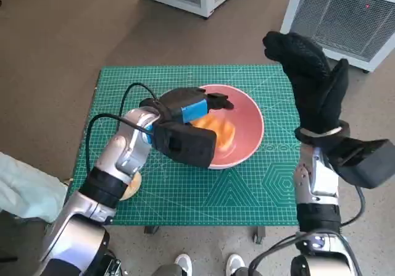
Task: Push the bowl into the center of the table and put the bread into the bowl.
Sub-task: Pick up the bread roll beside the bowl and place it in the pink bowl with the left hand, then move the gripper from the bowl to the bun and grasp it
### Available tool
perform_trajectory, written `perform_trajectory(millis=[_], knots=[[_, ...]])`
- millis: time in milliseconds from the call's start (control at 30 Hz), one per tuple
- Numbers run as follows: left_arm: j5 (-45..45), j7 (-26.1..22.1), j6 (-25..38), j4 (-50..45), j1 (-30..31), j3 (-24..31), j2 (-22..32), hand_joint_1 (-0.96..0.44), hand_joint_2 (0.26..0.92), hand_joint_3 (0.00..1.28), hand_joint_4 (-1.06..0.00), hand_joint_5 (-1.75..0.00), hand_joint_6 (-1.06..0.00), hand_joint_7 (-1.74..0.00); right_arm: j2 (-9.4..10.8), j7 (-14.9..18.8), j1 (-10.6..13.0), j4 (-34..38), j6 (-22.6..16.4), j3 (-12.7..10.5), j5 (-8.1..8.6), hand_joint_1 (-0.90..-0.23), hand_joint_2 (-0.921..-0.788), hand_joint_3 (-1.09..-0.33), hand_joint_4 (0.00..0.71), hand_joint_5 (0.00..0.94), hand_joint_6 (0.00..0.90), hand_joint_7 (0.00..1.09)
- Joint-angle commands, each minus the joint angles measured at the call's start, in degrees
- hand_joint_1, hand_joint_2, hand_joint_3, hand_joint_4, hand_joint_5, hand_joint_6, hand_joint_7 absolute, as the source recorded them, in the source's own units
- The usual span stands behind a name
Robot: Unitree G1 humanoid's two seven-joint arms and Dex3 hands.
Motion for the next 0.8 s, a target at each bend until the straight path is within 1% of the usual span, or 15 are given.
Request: perform_trajectory(millis=[33, 200, 333, 500, 633, 800], knots=[[-1.56, -1.33, 1.52, -6.33, 2.20, 2.20, 1.80, -0.34, 0.769, 0.02, 0.00, 0.00, -0.06, -0.02, -0.19, -0.71, 1.63, -0.44, 0.95, 0.03, -0.60, -0.695, -0.921, -0.679, 0.258, 0.001, 0.152, 0.43], [-4.08, -4.26, 4.80, -15.24, 5.17, 5.99, 4.34, -0.37, 0.774, 0.02, 0.00, 0.00, -0.08, -0.02, 0.04, -1.06, 1.70, -0.58, 0.98, 0.24, -1.01, -0.691, -0.921, -0.680, 0.257, 0.000, 0.154, 0.43], [-7.17, -7.44, 7.48, -25.97, 9.09, 10.72, 7.93, -0.36, 0.773, 0.01, 0.00, 0.00, -0.09, -0.03, 0.21, -1.06, 1.58, -0.30, 1.04, 0.31, -0.93, -0.687, -0.921, -0.682, 0.256, 0.000, 0.155, 0.43], [-11.74, -10.71, 8.02, -36.16, 14.03, 17.67, 13.46, -0.33, 0.766, 0.01, -0.02, -0.01, -0.11, -0.03, 0.36, -1.11, 1.55, -0.27, 1.18, 0.43, -0.84, -0.686, -0.921, -0.683, 0.255, 0.000, 0.155, 0.42], [-15.37, -12.69, 7.25, -40.09, 18.04, 23.26, 18.10, -0.30, 0.752, 0.00, -0.04, -0.01, -0.13, -0.03, 0.47, -0.92, 1.45, -0.22, 1.51, 0.45, -0.38, -0.692, -0.921, -0.682, 0.255, 0.000, 0.157, 0.42], [-16.57, -14.42, 7.10, -42.48, 23.25, 27.86, 24.00, -0.28, 0.733, 0.00, -0.07, -0.02, -0.14, -0.03, 0.73, -0.75, 1.26, -0.03, 1.58, 0.62, -0.20, -0.693, -0.921, -0.682, 0.255, 0.000, 0.158, 0.42]])
